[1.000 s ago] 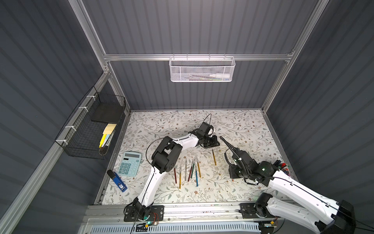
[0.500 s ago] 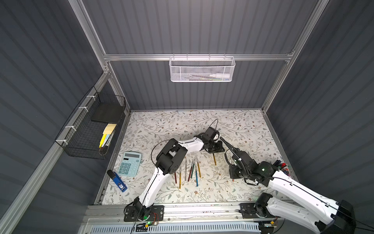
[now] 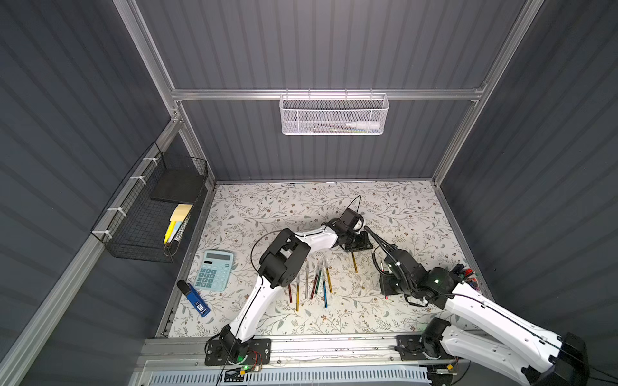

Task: Remove protective caps from carving knives
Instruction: Place the protective sleeve at the center of the board, then place the carving knife at the center of the board.

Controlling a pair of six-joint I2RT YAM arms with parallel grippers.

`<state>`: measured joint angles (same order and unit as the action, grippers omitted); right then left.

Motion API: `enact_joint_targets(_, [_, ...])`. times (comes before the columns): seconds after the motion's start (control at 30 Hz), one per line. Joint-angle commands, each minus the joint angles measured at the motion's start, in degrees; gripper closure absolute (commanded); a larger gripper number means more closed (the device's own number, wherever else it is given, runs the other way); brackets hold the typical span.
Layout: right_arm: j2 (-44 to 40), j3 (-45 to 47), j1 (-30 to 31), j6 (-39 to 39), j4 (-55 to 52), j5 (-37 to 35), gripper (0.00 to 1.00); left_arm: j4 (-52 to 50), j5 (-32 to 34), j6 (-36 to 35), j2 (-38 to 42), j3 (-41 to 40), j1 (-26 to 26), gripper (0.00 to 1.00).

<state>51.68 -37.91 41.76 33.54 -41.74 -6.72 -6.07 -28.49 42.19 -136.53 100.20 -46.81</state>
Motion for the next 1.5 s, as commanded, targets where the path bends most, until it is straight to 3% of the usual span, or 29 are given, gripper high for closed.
enact_joint_targets(0.0, [-0.4, 0.6, -0.2, -0.2, -0.8, -1.0, 1.00, -1.2, 0.3, -0.5, -1.6, 1.8, -0.2, 0.79])
enact_joint_targets(0.23, [-0.7, 0.3, -0.2, -0.3, -1.0, -1.0, 1.00, -1.8, 0.7, -0.9, -1.2, 2.4, -0.2, 0.73])
enact_joint_targets(0.67, [-0.6, -0.1, -0.2, -0.2, -0.4, -0.5, 1.00, -6.4, 4.6, -4.7, 1.9, 4.8, -0.1, 0.72])
enact_joint_targets(0.9, [-0.3, -0.3, -0.2, -1.9, 2.5, 1.4, 1.00, -7.7, 8.3, -7.1, 7.6, 1.6, 0.3, 0.72])
enact_joint_targets(1.1, [2.1, -0.6, -0.1, -2.8, 6.6, 3.0, 0.99, -8.7, 11.6, -9.4, 17.7, -6.6, 3.5, 0.68])
enact_joint_targets(1.33, [9.1, -3.8, -0.2, -3.7, 10.9, 5.2, 0.99, -8.9, 11.6, -10.7, 33.0, -23.8, 10.6, 0.67])
enact_joint_targets(1.47, [15.2, -6.6, -0.2, -3.8, 13.4, 6.5, 0.99, -12.4, 14.2, -12.8, 42.3, -31.1, 13.7, 0.60])
